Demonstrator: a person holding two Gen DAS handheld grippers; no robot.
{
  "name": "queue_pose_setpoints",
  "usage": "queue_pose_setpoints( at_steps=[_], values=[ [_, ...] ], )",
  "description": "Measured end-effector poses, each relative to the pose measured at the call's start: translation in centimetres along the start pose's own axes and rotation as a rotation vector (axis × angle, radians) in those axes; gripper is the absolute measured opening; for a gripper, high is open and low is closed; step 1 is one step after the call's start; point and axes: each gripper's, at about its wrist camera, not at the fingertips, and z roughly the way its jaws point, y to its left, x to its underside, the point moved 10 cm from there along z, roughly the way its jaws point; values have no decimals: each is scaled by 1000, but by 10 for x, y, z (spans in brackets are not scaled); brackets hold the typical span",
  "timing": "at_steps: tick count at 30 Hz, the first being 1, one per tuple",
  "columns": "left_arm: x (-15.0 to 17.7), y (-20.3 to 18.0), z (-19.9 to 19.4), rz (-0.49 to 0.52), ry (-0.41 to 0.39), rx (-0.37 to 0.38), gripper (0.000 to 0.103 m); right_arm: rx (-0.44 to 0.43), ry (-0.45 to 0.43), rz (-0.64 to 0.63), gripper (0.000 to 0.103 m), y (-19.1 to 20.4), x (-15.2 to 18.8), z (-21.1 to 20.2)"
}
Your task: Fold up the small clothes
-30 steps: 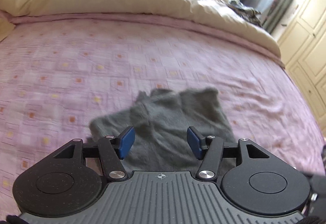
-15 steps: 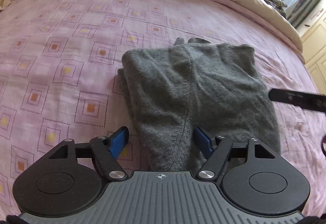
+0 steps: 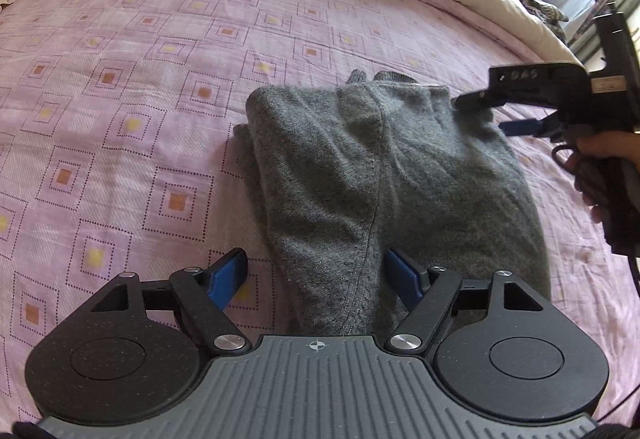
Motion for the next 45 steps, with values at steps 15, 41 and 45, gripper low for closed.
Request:
queue_pose_setpoints(
  at_steps=[15, 41, 45],
  values=[
    [-55, 31, 4, -195, 16, 78, 74, -287, -9, 218, 90, -11, 138, -83],
    [-79, -3, 47, -59, 50, 251, 22, -375, 99, 324, 44, 27, 177, -61],
    [-81, -6, 37, -42, 27, 252, 19, -365, 88, 325, 37, 30, 177, -71]
  ],
)
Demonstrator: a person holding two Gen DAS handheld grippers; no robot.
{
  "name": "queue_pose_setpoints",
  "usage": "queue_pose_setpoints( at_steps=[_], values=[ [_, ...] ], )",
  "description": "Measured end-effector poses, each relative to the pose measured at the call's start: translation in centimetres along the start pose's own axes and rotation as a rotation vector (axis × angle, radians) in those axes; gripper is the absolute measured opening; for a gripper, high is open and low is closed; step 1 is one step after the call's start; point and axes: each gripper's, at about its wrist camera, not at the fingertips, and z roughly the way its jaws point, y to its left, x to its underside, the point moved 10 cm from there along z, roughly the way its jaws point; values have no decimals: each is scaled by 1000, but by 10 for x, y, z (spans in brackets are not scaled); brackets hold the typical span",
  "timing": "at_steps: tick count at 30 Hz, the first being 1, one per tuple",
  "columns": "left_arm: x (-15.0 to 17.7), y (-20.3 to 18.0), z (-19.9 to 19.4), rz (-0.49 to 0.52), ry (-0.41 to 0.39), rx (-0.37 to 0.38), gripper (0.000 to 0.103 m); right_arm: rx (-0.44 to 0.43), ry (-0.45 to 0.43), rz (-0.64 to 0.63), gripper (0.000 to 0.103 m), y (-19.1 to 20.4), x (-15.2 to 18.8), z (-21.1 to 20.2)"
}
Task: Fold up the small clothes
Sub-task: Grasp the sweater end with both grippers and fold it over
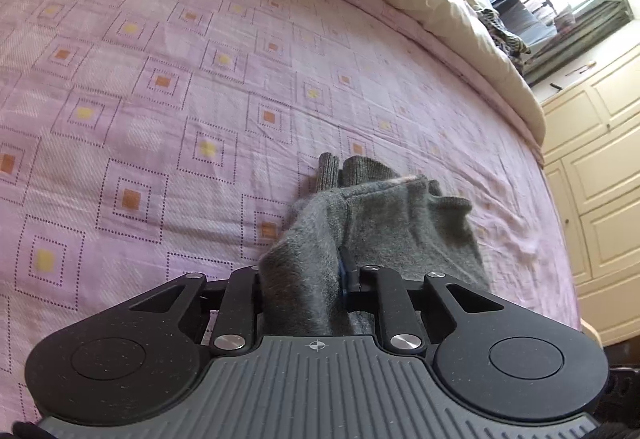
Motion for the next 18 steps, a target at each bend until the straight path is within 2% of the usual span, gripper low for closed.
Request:
queue_pose_setpoints(
  at_steps=[5, 9, 13, 18],
  values=[
    [0, -8, -17, 4, -31, 4, 16, -28, -38, 5, 32, 15, 6, -24],
    [13, -23, -32, 10, -35, 17, 14, -35, -14, -33, 31, 24, 21, -44],
    [40, -42, -43, 3, -20, 35, 6, -34, 8, -35, 30, 18, 45, -67],
    [87, -78, -51, 8, 2, 73, 6, -19, 47, -34, 26, -8, 79, -99]
  ],
)
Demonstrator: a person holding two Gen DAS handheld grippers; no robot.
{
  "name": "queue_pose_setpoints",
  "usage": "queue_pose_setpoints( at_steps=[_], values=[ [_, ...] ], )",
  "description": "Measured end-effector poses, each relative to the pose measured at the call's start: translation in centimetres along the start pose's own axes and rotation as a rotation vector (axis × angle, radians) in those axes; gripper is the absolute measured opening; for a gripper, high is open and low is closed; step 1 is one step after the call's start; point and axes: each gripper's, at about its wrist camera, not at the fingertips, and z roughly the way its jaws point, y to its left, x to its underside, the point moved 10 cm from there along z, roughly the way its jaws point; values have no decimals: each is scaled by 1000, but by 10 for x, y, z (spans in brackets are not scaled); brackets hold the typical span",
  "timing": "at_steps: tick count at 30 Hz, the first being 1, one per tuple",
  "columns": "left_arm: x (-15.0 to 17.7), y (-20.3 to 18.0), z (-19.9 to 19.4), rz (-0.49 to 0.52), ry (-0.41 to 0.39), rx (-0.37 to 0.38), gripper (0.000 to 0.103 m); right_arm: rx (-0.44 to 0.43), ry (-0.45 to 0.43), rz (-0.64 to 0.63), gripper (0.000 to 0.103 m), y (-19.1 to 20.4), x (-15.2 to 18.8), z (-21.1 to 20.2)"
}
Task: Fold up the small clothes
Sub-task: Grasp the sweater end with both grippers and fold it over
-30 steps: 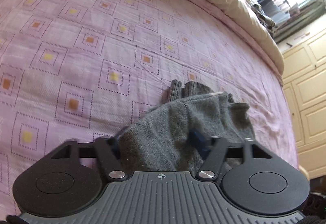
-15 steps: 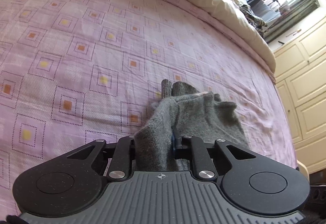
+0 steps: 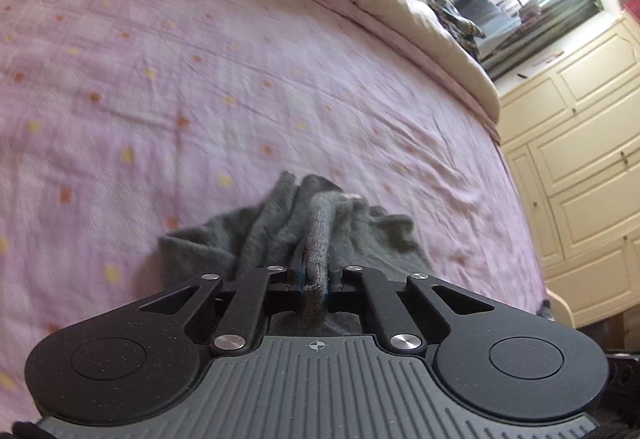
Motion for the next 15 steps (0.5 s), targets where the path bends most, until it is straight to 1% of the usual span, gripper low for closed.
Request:
queue_pose_setpoints(
  at_steps=[2, 4, 5, 7, 8, 9, 10, 11, 12, 13, 14, 15],
  values=[
    [18, -13, 1, 20, 7, -8, 6, 4, 11, 10, 26, -12, 10, -10],
    [31, -21, -2, 38, -4, -30, 7, 5, 18, 16, 25, -23, 20, -19],
    [35, -22, -3, 37, -10, -43, 7, 7, 22, 13, 21, -28, 24, -23],
    [39, -22, -7, 35, -35, -74, 8, 9, 26, 11, 20, -35, 28, -29],
    [39, -19, -9, 39, -49, -102, 8, 11, 39, 17, 20, -38, 31, -31],
    [38, -14, -10, 47, -58, -145, 11, 24, 52, 24, 20, -43, 33, -31],
    [37, -6, -10, 55, -65, -206, 15, 47, 53, 21, 23, -47, 36, -33],
    [35, 5, -12, 59, -77, -278, 29, 60, 48, 19, 27, -50, 37, -35],
    [32, 17, -14, 54, -92, -337, 33, 70, 39, 25, 27, -52, 38, -38],
    [28, 30, -16, 40, -102, -384, 33, 71, 26, 39, 28, -55, 40, -42],
    [25, 40, -18, 23, -106, -422, 33, 68, 12, 53, 34, -56, 39, -45],
    [23, 50, -21, 5, -107, -457, 33, 69, -7, 62, 42, -58, 38, -48]
  ],
)
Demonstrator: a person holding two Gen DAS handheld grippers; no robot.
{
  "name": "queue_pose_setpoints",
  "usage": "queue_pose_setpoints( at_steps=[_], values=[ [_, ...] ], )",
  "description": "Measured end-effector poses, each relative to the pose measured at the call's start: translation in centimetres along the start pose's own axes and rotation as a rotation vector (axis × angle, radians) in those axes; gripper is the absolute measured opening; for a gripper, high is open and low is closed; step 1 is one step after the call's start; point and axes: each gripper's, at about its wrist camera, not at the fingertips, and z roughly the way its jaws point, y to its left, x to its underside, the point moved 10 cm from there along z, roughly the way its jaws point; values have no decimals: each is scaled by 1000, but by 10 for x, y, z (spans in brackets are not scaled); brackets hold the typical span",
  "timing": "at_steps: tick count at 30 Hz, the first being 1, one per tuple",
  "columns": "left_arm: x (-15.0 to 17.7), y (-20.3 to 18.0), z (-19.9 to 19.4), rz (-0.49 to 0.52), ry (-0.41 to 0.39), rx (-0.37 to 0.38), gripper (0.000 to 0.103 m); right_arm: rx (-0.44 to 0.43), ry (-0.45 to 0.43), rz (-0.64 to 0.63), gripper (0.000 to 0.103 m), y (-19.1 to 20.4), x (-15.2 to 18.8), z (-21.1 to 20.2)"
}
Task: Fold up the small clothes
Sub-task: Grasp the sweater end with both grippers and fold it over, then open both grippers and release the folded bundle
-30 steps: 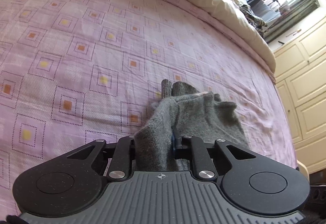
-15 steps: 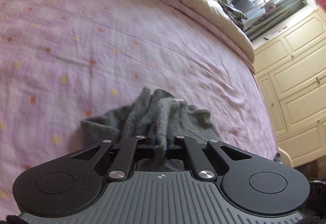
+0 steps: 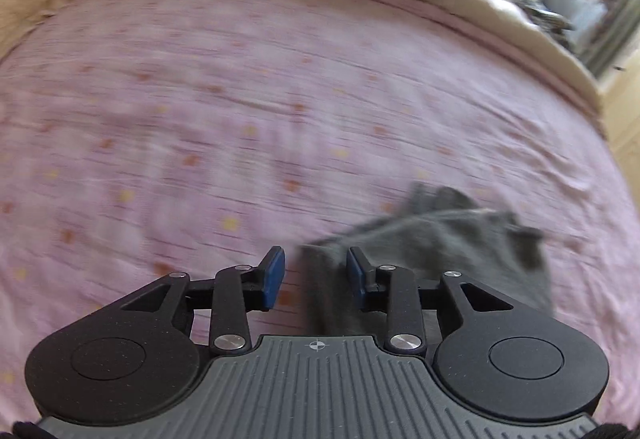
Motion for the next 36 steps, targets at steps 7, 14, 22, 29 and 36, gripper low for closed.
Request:
queue_pose_setpoints(
  at_steps=[7, 14, 22, 29, 36],
  values=[
    [1, -10, -37, 93, -48, 21, 46, 32, -86, -10, 77, 2, -6, -9],
    [41, -75, -57, 336, -63, 128, 57, 97, -107, -61, 84, 16, -11, 3],
    [70, -97, -9, 657, -8, 66, 57, 146, -129, -106, 86, 33, -18, 14],
    [59, -75, 10, 687, 43, 87, 70, 241, -163, -164, 87, 37, -45, 31],
    [55, -72, 11, 632, 80, 121, 73, 389, -78, -81, 90, 7, -80, 83]
  ],
)
